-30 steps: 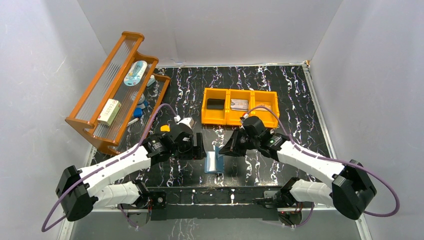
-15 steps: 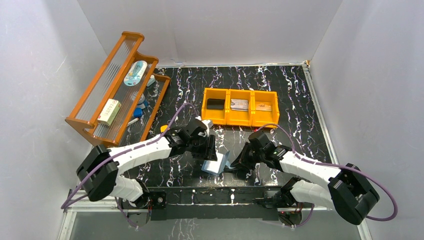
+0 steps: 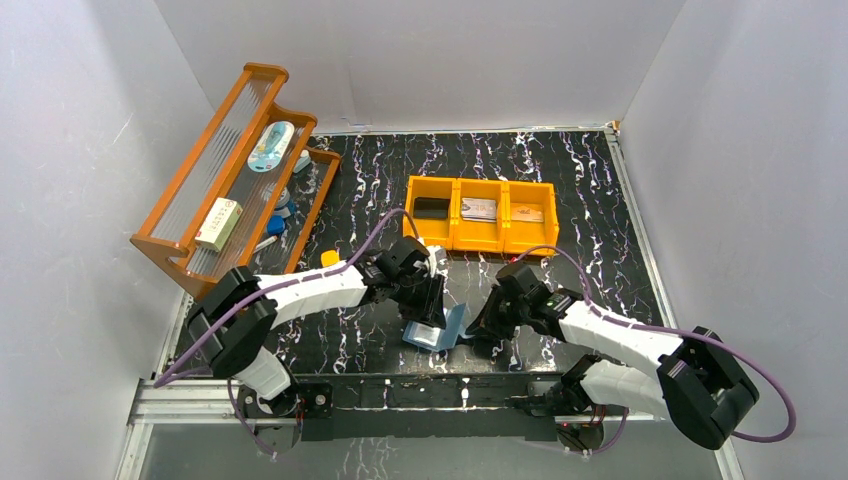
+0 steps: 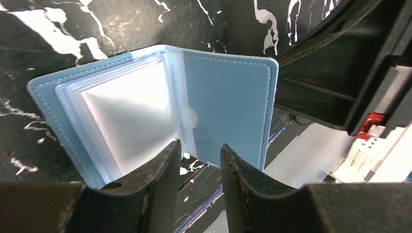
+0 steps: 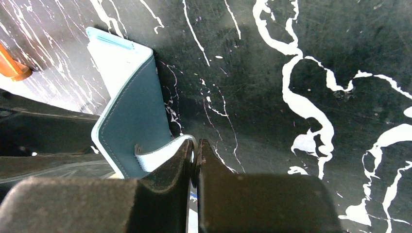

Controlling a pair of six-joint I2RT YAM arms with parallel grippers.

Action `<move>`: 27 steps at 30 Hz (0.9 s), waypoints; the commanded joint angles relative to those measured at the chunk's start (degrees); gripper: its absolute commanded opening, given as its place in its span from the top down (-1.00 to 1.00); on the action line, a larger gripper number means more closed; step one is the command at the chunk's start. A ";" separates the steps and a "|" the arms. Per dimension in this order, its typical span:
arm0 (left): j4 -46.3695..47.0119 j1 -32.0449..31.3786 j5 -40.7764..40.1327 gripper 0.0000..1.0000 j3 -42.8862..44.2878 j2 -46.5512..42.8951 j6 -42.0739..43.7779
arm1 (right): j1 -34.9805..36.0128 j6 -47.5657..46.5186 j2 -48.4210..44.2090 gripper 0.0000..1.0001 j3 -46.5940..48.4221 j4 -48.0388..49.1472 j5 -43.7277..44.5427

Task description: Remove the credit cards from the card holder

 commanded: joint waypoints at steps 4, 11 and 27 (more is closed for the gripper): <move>4.45 -1.37 7.20 0.35 -0.80 3.62 0.01 | -0.35 -2.97 -2.13 0.53 7.55 -7.92 2.58; 1.92 -1.92 3.75 0.32 -0.58 6.03 0.42 | -0.36 -4.40 -4.56 0.20 16.05 -14.88 4.16; 0.49 -2.10 -0.02 0.22 0.64 6.72 0.11 | 1.08 -2.06 -0.11 0.50 16.70 -4.81 -3.41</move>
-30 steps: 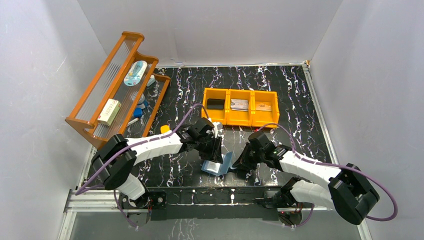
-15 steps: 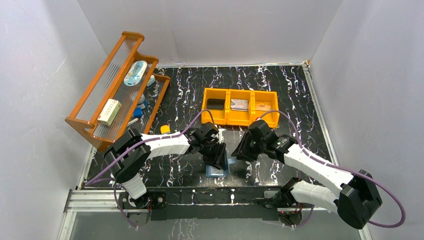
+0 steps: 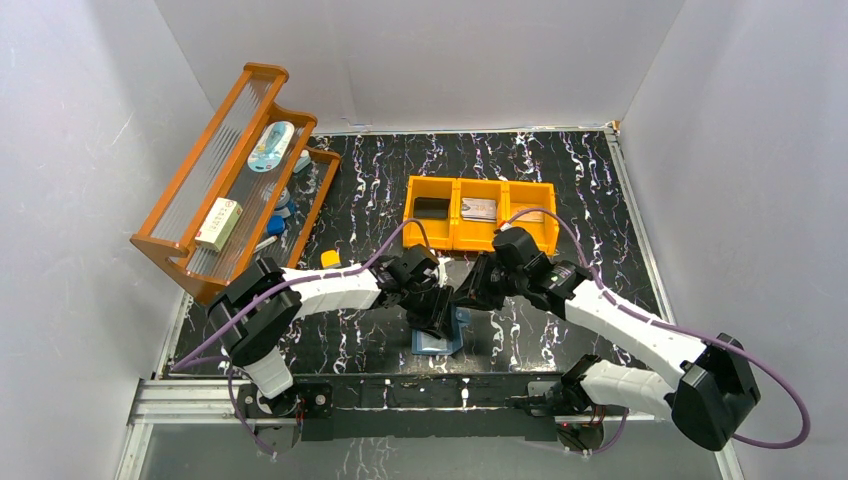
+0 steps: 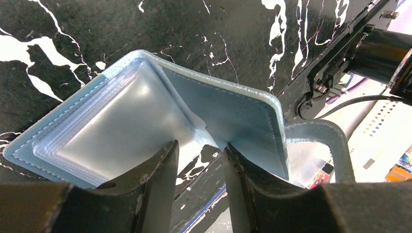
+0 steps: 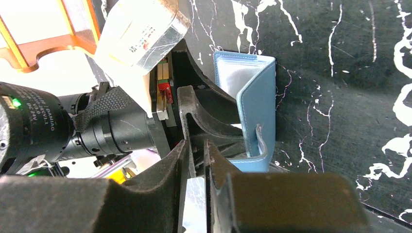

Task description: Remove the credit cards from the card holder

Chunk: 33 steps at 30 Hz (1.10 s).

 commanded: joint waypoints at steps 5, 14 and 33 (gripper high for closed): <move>-3.23 -0.29 -3.16 0.19 1.09 1.07 0.83 | 0.92 1.03 3.75 0.54 -2.79 4.73 -1.54; -3.21 -0.30 -4.53 0.18 0.03 -0.26 0.17 | 0.98 3.10 2.75 0.62 -7.47 8.37 0.24; -1.14 -0.28 -4.43 0.14 0.38 -0.77 -0.86 | 0.92 3.40 -4.74 0.48 -12.04 7.30 -0.83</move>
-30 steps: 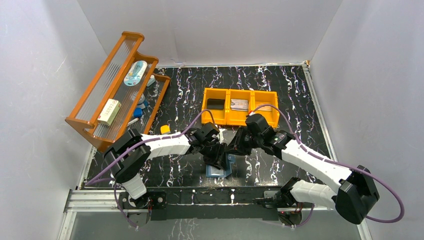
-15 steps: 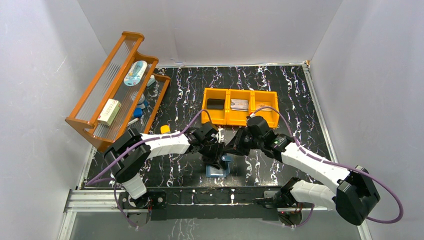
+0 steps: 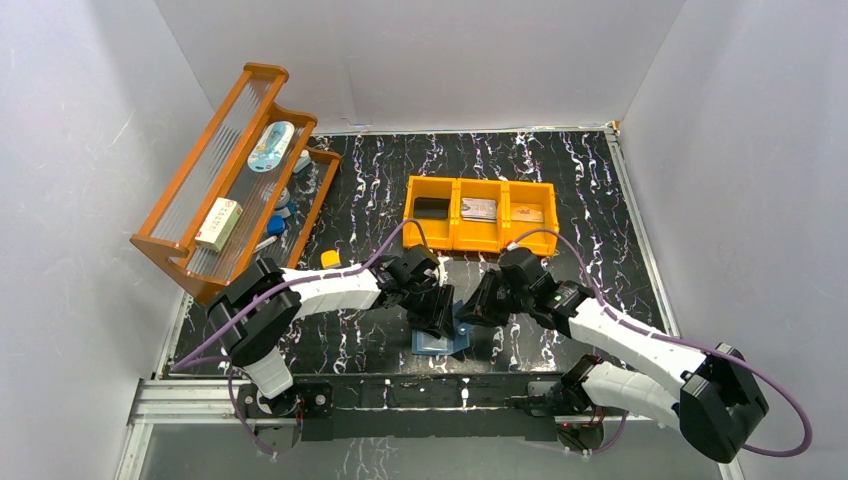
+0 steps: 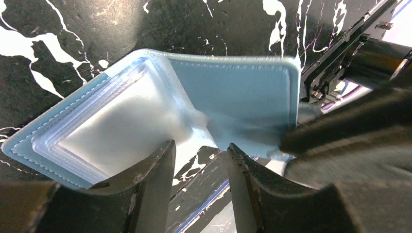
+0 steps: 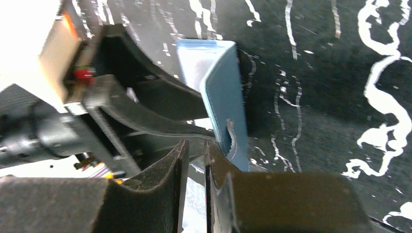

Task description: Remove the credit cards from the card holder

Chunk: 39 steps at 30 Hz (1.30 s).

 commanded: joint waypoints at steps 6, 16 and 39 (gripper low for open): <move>-0.71 -0.21 -3.20 0.12 0.42 -0.40 1.57 | 0.38 0.23 1.02 0.48 -1.99 -1.54 0.33; -5.05 -0.24 -11.65 -0.02 -2.99 -8.43 1.74 | 0.98 -2.22 9.49 0.46 0.24 -2.86 2.22; -7.61 -0.19 -22.13 0.29 -11.28 -20.20 -5.44 | 13.98 -2.90 23.77 -0.02 13.45 -6.80 14.90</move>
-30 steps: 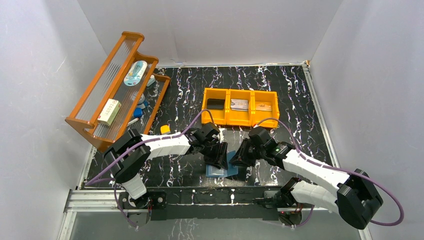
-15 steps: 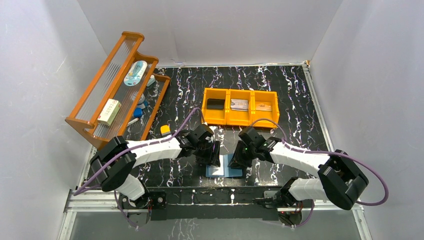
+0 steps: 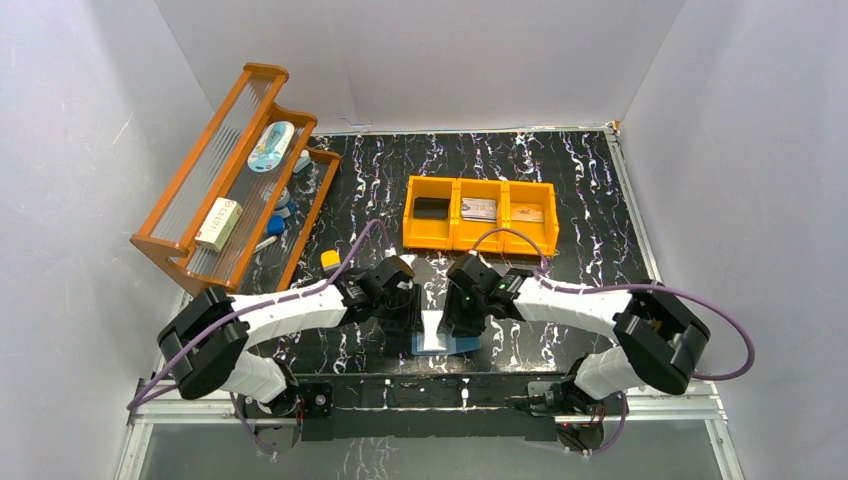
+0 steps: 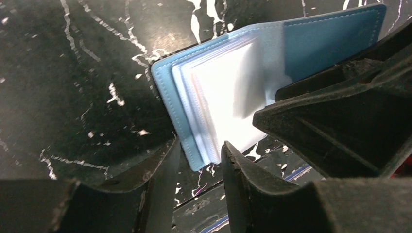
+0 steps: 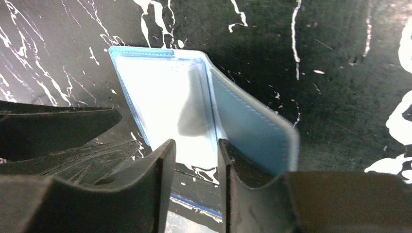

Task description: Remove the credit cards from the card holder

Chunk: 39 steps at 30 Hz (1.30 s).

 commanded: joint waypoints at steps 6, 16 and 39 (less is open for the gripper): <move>-7.67 0.45 -12.45 0.28 -4.99 -13.61 -6.46 | 6.60 0.47 5.85 -0.38 8.52 -6.65 9.89; -10.85 0.89 -16.23 0.21 -8.90 -23.18 -9.25 | 10.61 2.72 13.10 -0.42 14.90 -16.40 17.66; 4.14 0.91 6.45 0.09 0.13 -5.98 -3.19 | -0.16 10.71 -6.50 -0.26 -17.00 29.16 -7.55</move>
